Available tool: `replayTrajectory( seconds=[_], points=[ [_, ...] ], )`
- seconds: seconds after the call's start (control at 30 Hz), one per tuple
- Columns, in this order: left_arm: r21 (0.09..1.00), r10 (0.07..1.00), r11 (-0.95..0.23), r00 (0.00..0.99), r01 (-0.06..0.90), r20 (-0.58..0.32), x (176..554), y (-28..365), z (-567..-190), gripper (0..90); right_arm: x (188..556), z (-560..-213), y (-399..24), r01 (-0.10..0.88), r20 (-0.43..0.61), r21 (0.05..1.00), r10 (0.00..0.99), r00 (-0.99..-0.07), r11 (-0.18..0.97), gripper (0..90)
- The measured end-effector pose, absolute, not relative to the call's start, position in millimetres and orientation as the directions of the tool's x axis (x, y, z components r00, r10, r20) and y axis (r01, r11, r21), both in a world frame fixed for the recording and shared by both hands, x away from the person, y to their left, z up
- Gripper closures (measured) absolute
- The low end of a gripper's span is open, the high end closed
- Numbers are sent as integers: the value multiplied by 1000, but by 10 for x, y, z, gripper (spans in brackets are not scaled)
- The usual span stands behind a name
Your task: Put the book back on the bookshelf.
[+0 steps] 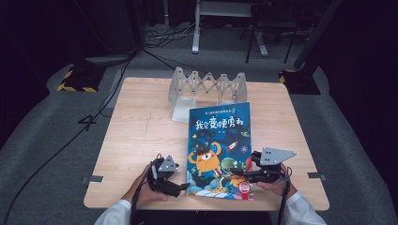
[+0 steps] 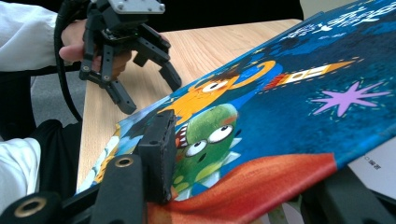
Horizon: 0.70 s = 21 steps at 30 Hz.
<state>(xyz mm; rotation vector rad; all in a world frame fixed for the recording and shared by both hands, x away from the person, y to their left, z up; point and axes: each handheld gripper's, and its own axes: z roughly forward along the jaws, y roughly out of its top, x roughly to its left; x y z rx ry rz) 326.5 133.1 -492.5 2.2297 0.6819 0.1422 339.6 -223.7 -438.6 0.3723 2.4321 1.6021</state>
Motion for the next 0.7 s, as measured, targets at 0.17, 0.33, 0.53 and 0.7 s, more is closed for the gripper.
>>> replayTrajectory(
  seconds=[0.17, 0.33, 0.53, 0.7],
  points=[
    [742, 487, -508, 856, 437, -171, 3365, 1250, -4929, 156, 3357, -4392, -2243, 68, -60, 924, 318, -946, 376, 510],
    [758, 460, -472, 859, 449, -223, 3454, 1221, -4925, 163, 3340, -4397, -2250, 56, -70, 926, 317, -946, 373, 510],
    [764, 429, -436, 856, 475, -287, 3536, 1182, -4934, 165, 3346, -4401, -2252, 56, -69, 927, 314, -947, 371, 510],
    [759, 392, -435, 861, 484, -324, 3600, 1108, -4949, 128, 3350, -4405, -2255, 52, -71, 928, 311, -948, 370, 510]
  ],
)
